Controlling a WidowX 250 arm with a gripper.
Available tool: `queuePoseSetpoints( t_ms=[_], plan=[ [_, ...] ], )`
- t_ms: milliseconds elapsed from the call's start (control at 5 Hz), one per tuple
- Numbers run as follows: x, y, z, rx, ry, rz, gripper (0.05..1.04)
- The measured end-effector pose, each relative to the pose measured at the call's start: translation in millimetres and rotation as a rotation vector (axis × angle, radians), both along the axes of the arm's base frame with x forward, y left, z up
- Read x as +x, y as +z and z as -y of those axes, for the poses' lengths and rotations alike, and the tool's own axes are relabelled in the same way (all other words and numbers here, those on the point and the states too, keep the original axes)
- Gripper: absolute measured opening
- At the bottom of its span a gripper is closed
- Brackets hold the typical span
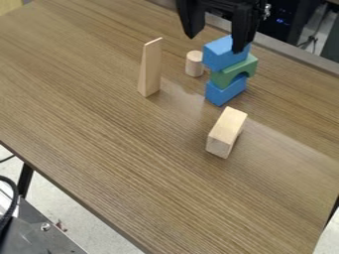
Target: Put the blue rectangle block on top of the white rectangle block
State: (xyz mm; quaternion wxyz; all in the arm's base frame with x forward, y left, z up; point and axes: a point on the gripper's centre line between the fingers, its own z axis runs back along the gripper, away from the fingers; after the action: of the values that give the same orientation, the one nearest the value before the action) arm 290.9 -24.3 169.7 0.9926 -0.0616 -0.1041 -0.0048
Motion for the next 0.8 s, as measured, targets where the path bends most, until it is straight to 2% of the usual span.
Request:
queuePoseSetpoints(
  t_ms=[200, 400, 800],
  plan=[
    [-1, -9.2, 0, 0.003, 0.0, -0.031, 0.999],
    [15, -13.4, -5, 0.044, 0.002, -0.039, 1.0],
    [49, -18.2, -9, 0.077, -0.087, -0.025, 1.0]
  ],
)
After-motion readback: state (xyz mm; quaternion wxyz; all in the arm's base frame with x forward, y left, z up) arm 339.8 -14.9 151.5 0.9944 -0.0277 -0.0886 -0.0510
